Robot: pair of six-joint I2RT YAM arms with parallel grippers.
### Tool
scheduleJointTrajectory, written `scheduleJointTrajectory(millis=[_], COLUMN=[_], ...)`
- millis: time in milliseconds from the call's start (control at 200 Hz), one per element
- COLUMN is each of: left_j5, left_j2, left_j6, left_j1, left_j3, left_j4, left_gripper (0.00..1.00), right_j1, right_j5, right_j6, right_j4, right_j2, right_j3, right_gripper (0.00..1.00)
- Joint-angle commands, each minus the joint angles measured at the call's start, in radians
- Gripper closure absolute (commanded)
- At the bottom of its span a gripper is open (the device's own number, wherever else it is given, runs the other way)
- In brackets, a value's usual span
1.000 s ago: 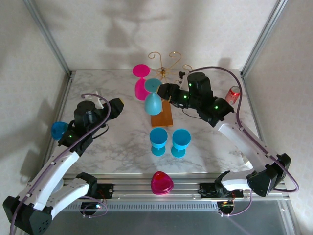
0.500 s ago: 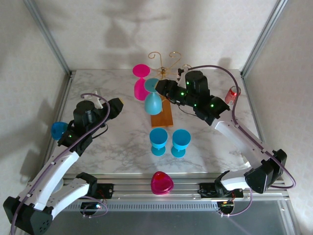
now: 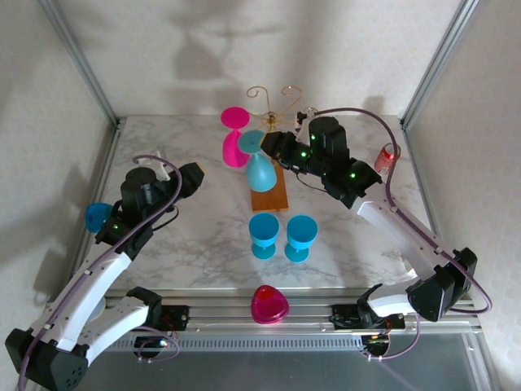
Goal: Take the wine glass off the wine glass rack
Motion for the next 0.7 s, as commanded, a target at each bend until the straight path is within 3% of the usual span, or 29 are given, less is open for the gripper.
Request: scheduleJointTrajectory(millis=[0,556,696], left_j5=[0.014,0.014,0.013], left_j2=[-0.020,-0.034,-0.039], left_j6=[0.023,0.032,0.035], left_j1=[0.015,0.027,0.031], left_j3=[-0.010,-0.011,-0.011], left_j4=[-0.005,-0.022,-0.028], left_gripper=[0.54,0.54,0.54], right_j1=[0.005,0.003,0.004], right_j5=[0.025,0.023,0.016], right_j6=[0.006,0.024,0.030], right_j4=[0.028,0.037,0.043], right_j2=[0.005,0.027,0.034], right_j3=[-0.005,-0.011,-0.009], right_gripper=[0.75,0.74,0.78])
